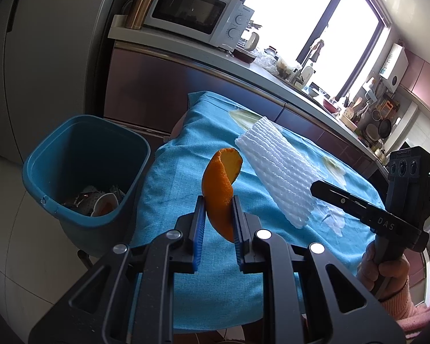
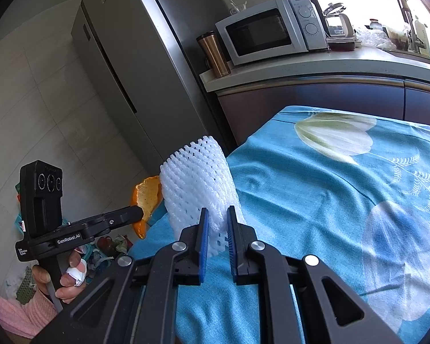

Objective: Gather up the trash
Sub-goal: 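Carry the foam net and orange peel over the teal bin with both tools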

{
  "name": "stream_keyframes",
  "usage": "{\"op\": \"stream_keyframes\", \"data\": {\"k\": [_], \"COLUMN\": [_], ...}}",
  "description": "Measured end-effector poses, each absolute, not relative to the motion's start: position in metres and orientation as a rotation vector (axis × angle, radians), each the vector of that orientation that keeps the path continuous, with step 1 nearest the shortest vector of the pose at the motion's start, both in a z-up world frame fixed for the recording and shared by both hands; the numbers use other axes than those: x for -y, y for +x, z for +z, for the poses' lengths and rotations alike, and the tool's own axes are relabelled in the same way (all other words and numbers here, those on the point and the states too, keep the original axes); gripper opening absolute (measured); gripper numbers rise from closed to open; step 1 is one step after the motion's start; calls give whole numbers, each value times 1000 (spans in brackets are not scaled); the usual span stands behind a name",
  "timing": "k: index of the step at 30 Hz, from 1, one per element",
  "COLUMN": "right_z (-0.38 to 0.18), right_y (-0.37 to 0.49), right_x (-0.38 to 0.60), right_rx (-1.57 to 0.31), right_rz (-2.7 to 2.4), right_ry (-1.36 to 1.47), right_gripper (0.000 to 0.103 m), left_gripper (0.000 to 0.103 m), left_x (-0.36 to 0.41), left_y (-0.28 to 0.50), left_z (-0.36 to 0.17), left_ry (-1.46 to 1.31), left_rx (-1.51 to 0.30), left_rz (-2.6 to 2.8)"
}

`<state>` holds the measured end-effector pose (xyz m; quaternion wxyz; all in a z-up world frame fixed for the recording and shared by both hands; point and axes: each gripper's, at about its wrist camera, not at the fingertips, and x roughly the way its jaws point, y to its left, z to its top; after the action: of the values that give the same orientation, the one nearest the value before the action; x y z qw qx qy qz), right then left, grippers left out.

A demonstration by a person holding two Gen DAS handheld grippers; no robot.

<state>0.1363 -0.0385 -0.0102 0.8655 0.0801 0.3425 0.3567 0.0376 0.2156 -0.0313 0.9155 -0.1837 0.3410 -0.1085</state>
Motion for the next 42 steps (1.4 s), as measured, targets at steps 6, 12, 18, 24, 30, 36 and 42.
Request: {"op": "stream_keyframes", "data": {"k": [6, 12, 18, 24, 30, 36, 42], "right_z": [-9, -9, -10, -10, -9, -9, -7], "right_y": [138, 140, 142, 144, 147, 150, 153], "right_x": [31, 23, 13, 0, -11, -20, -31], "right_rx": [-718, -722, -731, -741, -750, -759, -761], "right_rz": [763, 781, 800, 819, 832, 844, 857], "right_ry": [159, 154, 140, 122, 108, 93, 76], "right_gripper": [11, 11, 11, 11, 11, 11, 11], "left_gripper": [18, 18, 18, 18, 18, 18, 18], "left_x": [-222, -231, -242, -252, -260, -267, -275], "left_y": [34, 32, 32, 33, 36, 36, 37], "left_z": [-30, -28, -28, -31, -32, -34, -37], "left_ry": [-385, -390, -396, -406, -408, -414, -420], "left_rx": [-696, -687, -683, -681, -677, -677, -677], "left_rz": [-206, -186, -158, -136, -118, -97, -72]}}
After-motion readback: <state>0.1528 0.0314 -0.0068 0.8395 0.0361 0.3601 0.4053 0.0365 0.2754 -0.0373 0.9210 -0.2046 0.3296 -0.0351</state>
